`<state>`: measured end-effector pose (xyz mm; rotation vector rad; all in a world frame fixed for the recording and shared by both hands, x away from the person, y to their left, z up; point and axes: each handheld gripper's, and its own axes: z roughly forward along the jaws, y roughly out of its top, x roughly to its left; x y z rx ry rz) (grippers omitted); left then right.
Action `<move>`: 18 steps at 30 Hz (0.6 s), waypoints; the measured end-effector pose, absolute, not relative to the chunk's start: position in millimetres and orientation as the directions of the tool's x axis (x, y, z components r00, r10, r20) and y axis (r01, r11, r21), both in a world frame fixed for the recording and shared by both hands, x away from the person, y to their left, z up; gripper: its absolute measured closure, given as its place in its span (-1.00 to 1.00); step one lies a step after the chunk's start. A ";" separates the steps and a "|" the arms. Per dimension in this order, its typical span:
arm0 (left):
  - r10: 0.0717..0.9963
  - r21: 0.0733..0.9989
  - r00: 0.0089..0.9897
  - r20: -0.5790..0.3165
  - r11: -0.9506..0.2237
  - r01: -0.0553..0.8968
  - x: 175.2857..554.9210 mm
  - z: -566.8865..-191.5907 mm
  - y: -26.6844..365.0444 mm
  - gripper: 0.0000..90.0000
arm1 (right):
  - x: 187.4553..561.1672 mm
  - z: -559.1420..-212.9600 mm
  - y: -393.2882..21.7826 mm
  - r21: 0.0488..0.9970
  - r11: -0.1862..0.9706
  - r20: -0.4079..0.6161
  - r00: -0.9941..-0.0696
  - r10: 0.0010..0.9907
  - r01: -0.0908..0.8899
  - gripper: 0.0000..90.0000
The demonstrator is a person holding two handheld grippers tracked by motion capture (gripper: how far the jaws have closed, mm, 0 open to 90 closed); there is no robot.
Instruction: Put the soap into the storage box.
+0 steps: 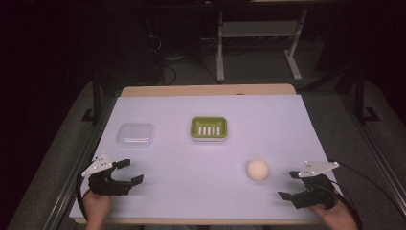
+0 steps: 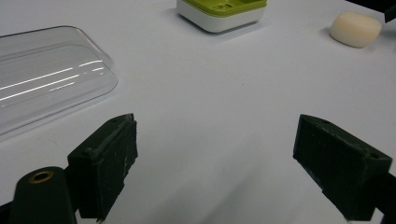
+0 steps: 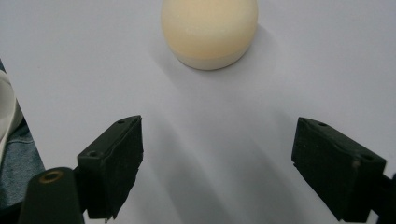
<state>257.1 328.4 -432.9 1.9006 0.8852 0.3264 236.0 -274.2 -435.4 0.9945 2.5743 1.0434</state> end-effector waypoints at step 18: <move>0.698 0.864 0.702 -0.145 -0.257 0.433 257.3 -432.7 329.0 -0.71 | 245.9 -427.9 -263.3 0.649 0.546 0.080 -0.762 0.643 0.529 -0.65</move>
